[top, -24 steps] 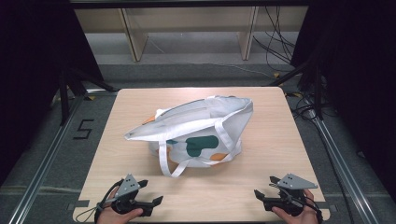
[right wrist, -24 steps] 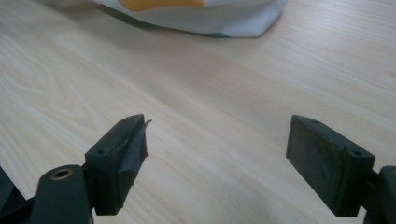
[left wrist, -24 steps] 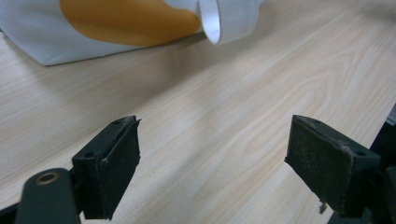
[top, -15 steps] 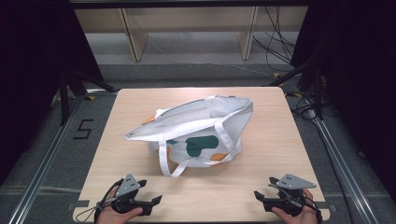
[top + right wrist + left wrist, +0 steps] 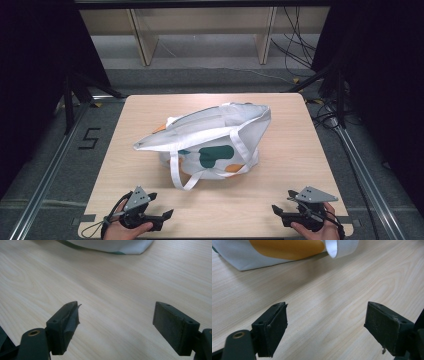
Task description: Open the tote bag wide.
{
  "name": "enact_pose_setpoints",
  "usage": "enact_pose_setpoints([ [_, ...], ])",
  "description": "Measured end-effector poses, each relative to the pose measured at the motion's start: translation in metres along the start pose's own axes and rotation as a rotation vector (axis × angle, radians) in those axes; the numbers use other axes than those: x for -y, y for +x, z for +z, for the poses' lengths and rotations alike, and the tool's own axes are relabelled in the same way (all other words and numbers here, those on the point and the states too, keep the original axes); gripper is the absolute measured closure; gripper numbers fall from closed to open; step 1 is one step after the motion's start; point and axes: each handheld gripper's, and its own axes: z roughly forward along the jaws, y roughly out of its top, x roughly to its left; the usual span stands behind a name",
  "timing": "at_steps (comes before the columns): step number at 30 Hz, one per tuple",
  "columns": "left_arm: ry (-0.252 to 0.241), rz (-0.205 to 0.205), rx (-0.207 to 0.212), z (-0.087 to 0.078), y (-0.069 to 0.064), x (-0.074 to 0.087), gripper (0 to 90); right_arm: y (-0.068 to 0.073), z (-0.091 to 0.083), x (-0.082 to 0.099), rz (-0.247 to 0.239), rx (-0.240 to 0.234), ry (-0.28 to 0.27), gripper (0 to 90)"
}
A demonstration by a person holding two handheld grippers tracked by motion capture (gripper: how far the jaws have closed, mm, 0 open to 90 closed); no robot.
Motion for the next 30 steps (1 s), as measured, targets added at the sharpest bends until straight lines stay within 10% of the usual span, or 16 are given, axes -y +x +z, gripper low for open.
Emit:
enact_pose_setpoints([
  [22,0.013,0.01,-0.004,-0.003,0.002,-0.006,17.8,-0.01,-0.006,-0.02,-0.018,0.009,-0.064,26.7],
  [30,-0.01,0.011,0.017,-0.019,0.011,-0.033,22.1,-0.011,-0.009,-0.049,-0.04,0.015,-0.098,32.1],
])
